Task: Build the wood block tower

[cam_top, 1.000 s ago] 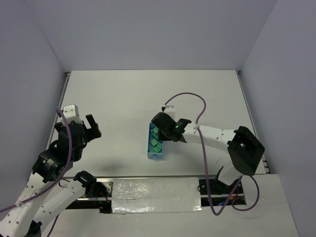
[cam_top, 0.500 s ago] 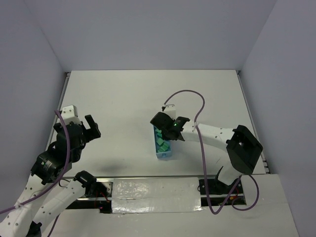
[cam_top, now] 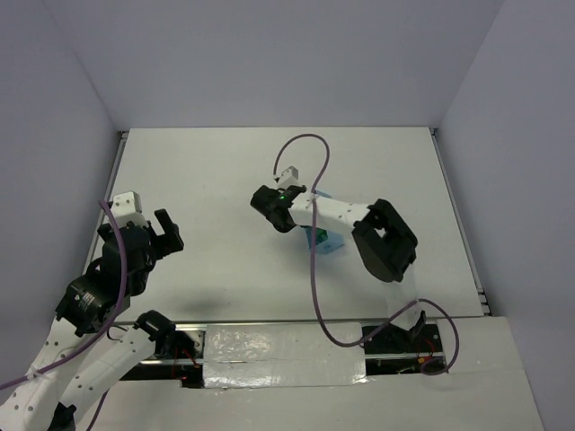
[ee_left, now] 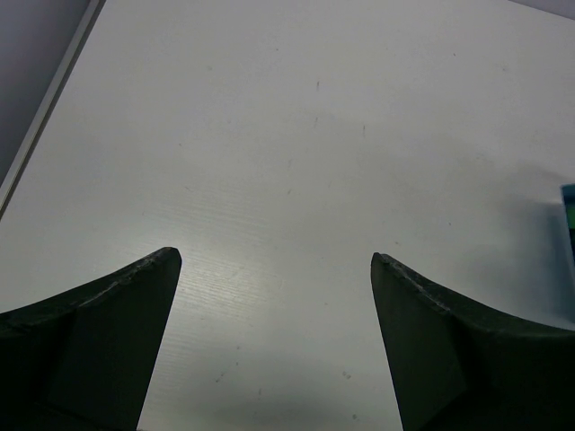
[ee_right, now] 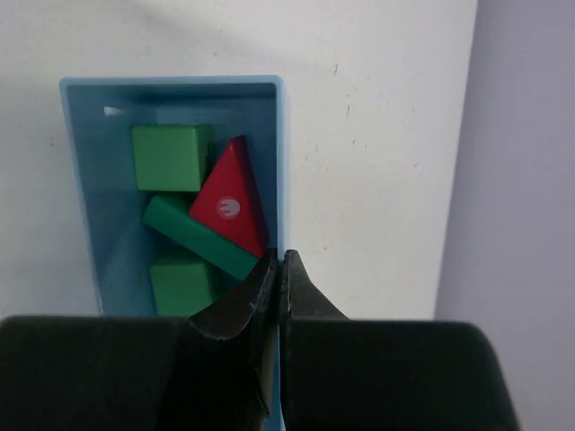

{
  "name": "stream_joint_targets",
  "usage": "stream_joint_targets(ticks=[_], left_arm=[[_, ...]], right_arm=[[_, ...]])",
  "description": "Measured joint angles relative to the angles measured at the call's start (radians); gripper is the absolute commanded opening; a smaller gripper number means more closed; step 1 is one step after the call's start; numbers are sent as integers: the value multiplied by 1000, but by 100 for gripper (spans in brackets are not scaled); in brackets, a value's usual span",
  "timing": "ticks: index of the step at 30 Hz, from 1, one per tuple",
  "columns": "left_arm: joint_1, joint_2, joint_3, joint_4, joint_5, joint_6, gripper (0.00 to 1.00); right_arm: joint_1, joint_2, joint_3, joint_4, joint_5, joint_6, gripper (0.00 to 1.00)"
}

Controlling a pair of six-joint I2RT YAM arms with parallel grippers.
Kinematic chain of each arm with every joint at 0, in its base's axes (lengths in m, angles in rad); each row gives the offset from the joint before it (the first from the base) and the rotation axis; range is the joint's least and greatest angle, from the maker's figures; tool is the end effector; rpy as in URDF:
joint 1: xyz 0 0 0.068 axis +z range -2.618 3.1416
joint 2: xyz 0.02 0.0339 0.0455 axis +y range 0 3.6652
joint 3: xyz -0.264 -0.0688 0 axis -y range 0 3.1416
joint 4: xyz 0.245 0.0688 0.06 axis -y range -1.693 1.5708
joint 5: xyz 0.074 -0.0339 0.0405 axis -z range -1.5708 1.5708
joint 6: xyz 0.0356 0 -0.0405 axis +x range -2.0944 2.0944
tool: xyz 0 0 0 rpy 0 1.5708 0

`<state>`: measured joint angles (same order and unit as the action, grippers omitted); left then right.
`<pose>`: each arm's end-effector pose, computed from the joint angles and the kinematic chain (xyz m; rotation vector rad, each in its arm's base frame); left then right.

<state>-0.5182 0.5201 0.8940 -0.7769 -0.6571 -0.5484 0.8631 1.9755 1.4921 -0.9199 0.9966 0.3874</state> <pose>0.0899 -0.0262 0.3500 -0.4425 1.8347 -0.0780 0.2726 0.2726 0.2034 -0.4360 2.2405 -0.8939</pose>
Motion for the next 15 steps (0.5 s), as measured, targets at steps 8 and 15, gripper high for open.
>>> stream_joint_targets(ticks=[8,15], left_arm=[[0,0,0,1,10,3,99],[0,1,0,9,19,11,99]], right_arm=[[11,175,152,-82,98,-65,19],[55,188,166,-78,87,-59,39]])
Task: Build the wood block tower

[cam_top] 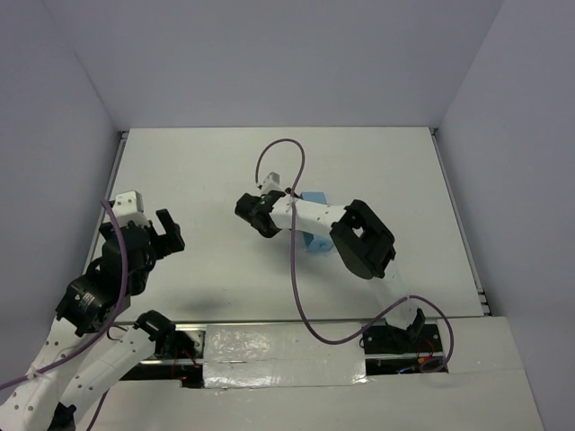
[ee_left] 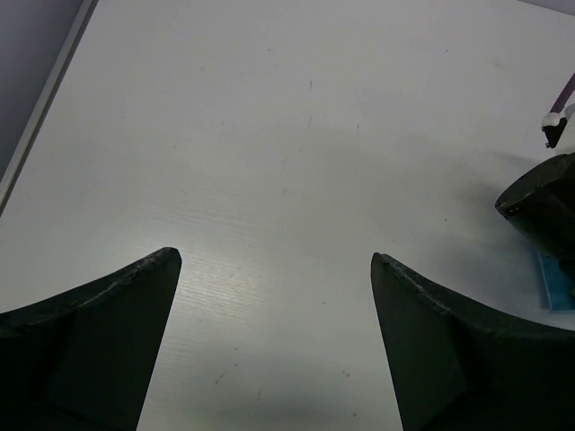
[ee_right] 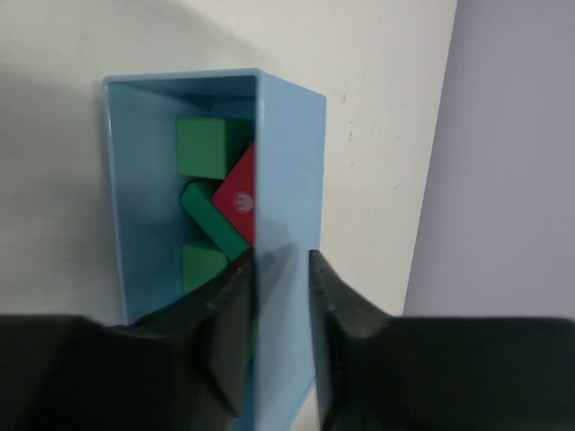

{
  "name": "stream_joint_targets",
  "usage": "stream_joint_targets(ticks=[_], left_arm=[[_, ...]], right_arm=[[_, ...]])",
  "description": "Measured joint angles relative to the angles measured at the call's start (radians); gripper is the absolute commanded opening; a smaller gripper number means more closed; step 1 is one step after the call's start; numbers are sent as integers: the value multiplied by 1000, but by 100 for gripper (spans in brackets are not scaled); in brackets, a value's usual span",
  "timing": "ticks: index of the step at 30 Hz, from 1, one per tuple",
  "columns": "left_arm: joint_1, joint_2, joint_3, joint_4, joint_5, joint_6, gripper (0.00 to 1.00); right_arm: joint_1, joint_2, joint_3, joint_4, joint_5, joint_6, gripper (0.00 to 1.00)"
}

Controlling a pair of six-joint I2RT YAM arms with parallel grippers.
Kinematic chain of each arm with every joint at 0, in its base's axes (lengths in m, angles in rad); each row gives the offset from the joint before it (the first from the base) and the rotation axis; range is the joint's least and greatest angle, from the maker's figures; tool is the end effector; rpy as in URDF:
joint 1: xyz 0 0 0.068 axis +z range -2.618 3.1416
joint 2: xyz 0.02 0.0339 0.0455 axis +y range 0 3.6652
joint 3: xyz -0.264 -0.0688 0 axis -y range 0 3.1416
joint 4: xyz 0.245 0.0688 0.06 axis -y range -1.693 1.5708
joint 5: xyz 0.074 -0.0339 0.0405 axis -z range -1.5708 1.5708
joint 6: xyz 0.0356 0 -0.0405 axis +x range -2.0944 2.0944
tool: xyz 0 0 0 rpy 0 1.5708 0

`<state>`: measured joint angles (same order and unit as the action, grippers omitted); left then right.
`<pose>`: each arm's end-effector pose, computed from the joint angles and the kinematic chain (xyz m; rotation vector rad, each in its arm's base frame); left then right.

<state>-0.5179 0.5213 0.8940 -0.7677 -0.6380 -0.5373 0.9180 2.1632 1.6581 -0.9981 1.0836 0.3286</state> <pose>0.0905 -0.0272 0.3506 -0.4233 1.8380 -0.0925 0.2783 0.3121 0.1760 -0.6086 2.1623 -1.0532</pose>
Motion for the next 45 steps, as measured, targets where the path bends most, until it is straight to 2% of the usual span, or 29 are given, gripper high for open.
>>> stream_joint_targets(ticks=[3,8,9,10,14,18,23,25,28,33,45], left_arm=[[0,0,0,5,4,11,100],[0,6,0,14,12,14,99],[0,10,0,15,15,14,100],[0,14,0,16,17,15,100],[0,34,0,24,27,17,100],[0,50,-2,29,39,19,100],[0,57,-9,31,45,31,100],[0,60,-11,34,49,37,100],[0,73,-11,36,58,39,100],[0,98,-13,37,71,41,99],[0,98,-14,40,93,42,99]], right_arm=[[18,4,5,5,-24,7,53],[38,-3,6,31,-66,2,71],[40,-10,6,37,-76,-1,95],[43,-22,6,45,-89,0,100],[50,-119,-2,98,-164,-27,100],[22,-337,-73,213,-349,-48,100],[-166,-566,-200,345,-702,-55,100],[-246,-587,-234,372,-788,-58,100],[-291,-567,-274,394,-887,-58,100],[-304,-502,-329,417,-966,-47,100],[-324,-494,-375,473,-935,-30,100]])
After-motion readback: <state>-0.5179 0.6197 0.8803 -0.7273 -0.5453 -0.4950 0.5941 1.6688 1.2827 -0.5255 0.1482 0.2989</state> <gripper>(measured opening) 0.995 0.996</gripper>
